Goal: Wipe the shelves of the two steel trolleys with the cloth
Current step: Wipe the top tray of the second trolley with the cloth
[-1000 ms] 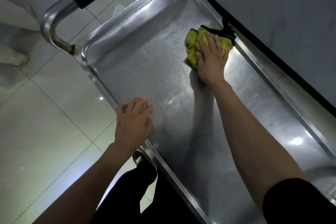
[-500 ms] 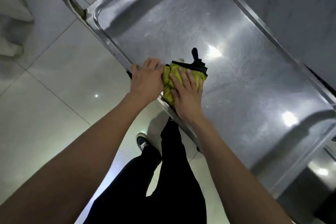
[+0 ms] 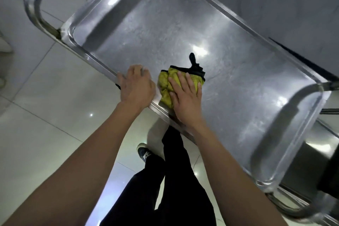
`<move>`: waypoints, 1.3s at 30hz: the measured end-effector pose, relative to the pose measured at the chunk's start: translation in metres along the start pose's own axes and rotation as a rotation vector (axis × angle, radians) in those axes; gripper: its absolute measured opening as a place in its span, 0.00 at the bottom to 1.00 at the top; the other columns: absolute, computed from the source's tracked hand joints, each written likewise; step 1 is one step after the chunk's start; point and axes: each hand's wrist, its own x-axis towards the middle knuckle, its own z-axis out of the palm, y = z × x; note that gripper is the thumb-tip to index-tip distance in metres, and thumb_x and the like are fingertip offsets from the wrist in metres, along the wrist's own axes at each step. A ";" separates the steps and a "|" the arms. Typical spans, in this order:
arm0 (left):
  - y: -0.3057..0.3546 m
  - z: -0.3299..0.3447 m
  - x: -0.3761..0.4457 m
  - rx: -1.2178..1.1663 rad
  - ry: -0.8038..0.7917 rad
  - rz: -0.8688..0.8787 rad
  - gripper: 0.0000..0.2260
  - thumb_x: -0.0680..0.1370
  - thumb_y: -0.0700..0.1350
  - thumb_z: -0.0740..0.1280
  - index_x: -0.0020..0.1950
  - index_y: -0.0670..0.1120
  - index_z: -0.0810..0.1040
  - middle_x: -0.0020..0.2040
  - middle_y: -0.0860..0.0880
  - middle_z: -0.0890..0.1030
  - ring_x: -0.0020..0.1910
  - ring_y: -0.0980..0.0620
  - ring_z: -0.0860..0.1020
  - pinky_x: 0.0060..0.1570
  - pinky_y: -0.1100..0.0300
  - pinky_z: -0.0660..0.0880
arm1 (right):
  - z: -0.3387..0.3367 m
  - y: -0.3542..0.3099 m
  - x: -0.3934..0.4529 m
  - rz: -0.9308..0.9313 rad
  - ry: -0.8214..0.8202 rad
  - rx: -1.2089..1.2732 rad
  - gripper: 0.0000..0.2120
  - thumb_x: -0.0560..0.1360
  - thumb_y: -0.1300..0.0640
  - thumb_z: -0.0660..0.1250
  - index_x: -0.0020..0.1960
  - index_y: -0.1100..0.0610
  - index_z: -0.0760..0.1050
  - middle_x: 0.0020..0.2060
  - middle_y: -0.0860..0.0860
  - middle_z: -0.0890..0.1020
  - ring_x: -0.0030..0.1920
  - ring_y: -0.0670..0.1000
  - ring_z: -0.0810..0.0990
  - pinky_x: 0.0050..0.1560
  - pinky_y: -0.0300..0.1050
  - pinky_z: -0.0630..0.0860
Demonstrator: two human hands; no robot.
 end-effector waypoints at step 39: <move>0.013 -0.025 0.114 0.145 -0.116 0.944 0.22 0.79 0.50 0.59 0.71 0.43 0.69 0.77 0.41 0.61 0.77 0.39 0.56 0.65 0.40 0.64 | 0.021 -0.053 -0.010 0.641 0.254 0.009 0.23 0.84 0.48 0.53 0.79 0.45 0.62 0.81 0.48 0.57 0.81 0.52 0.49 0.78 0.63 0.45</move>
